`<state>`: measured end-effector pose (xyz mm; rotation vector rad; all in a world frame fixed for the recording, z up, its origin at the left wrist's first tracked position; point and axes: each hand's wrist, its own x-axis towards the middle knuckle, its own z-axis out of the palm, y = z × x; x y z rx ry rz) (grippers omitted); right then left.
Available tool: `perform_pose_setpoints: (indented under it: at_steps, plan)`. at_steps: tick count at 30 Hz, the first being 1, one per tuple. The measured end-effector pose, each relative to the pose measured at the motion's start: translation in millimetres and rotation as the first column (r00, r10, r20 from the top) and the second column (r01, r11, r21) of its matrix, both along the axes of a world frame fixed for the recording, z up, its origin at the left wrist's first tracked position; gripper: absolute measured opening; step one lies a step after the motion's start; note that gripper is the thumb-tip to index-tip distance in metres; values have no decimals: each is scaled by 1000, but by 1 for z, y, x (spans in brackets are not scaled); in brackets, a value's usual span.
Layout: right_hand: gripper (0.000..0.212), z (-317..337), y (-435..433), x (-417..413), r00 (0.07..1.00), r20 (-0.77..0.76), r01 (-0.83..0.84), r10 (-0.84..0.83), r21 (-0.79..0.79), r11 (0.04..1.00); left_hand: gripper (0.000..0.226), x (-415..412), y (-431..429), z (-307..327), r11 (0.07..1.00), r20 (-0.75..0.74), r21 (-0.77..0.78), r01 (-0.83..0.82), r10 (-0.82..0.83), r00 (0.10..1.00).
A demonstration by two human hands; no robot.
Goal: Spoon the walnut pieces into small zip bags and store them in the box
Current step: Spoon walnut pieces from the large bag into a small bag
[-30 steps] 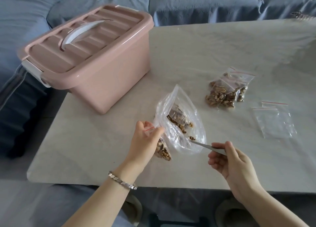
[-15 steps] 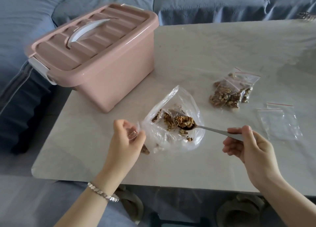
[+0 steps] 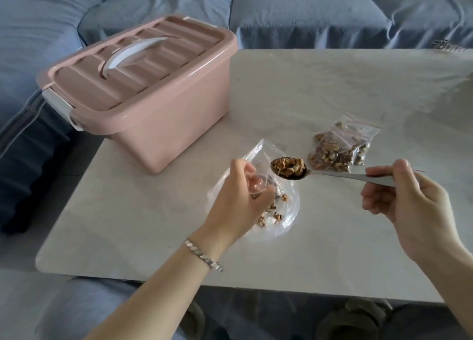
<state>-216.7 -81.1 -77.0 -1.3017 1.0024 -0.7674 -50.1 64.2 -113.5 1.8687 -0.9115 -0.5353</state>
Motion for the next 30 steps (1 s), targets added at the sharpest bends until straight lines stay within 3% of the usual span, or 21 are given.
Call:
perform_pose_setpoints:
  at_steps: [4,8,13,15,18,22,26,30]
  plan:
    - [42,9,-8,2,1000,-28,-5,4,-35,999,37,-3,-1,-23,998,-66,56,-38,42,997]
    - [44,18,-11,13,992,-85,-92,90,-17,996,46,-11,0,-27,997,-223,44,-64,73,972]
    - [44,34,-13,29,961,-202,-225,191,-164,960,38,-16,-6,-26,997,-189,-36,-67,59,980]
    - [45,45,-11,34,935,-269,-309,231,-298,903,36,-17,-8,-26,998,-158,-49,-43,34,987]
    - [41,57,1,39,864,-430,-470,262,-507,722,33,-18,-9,-30,998,-144,-65,-21,11,990]
    - [38,67,15,38,816,-520,-570,253,-647,507,33,-18,-8,-33,997,-145,-73,-29,18,989]
    - [38,69,17,33,855,-445,-518,267,-698,494,39,-15,-5,-35,996,-130,-85,-21,9,991]
    - [37,50,22,34,818,-482,-574,314,-653,494,41,-16,-6,-37,993,-122,-114,8,-22,992]
